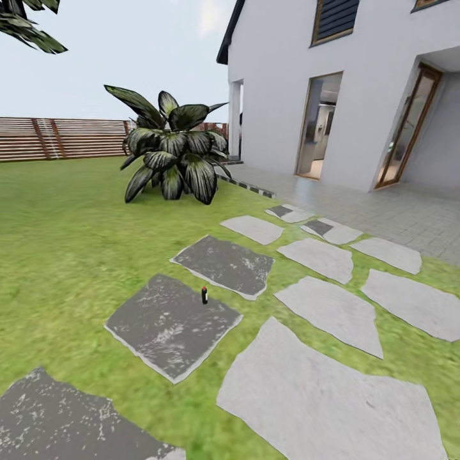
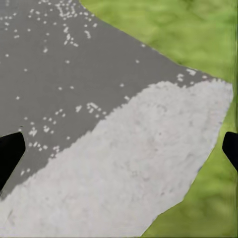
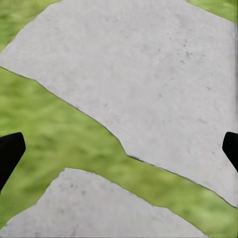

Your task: Pick up the pesticide atomizer in the garden and spray insectifuge to fully cover both potted plants in the garden.

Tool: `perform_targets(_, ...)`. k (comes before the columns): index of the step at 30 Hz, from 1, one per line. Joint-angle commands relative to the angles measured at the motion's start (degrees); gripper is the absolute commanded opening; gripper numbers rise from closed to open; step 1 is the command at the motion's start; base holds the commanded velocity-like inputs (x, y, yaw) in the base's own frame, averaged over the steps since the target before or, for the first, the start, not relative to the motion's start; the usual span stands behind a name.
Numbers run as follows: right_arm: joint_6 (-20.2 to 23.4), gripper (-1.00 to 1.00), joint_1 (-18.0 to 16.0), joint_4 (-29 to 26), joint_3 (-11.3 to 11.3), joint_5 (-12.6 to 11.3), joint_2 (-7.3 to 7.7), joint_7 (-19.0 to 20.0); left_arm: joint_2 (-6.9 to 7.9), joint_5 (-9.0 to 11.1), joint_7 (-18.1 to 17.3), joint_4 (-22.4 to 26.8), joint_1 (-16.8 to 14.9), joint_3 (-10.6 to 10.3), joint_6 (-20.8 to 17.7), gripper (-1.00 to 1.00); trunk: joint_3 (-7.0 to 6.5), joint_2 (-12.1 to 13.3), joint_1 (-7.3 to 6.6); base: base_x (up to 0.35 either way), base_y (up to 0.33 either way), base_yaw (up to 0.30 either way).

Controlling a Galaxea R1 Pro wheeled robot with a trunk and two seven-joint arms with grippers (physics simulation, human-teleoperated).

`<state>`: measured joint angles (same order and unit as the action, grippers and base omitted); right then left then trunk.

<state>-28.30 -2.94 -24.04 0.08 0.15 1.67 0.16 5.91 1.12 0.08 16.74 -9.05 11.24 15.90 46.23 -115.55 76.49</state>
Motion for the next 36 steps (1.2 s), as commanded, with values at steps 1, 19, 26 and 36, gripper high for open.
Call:
perform_targets(1,-0.18,1.0,-0.04,0.05,0.01,0.01,0.0,0.02,0.01,0.11,0.01,-0.04,-0.01,0.04,0.19,1.0,0.05,-0.02,0.03,0.331,0.146,-0.298)
perform_targets(19,-0.18,1.0,-0.04,0.05,-0.31,-0.06,0.0,-0.05,0.01,0.11,0.01,-0.04,0.0,0.02,0.19,1.0,0.05,-0.02,0.03,0.331,0.146,-0.293)
perform_targets(26,-0.26,1.0,-0.04,0.05,-0.23,0.0,0.02,-0.04,0.02,0.11,0.01,-0.04,0.0,0.01,0.19,1.0,0.05,-0.02,0.03,0.331,0.146,-0.06)
perform_targets(36,-0.27,1.0,-0.04,0.21,-0.25,0.03,0.09,0.02,0.05,0.11,0.01,-0.04,0.0,0.01,0.19,1.0,0.05,-0.02,0.03,0.331,0.118,-0.002)
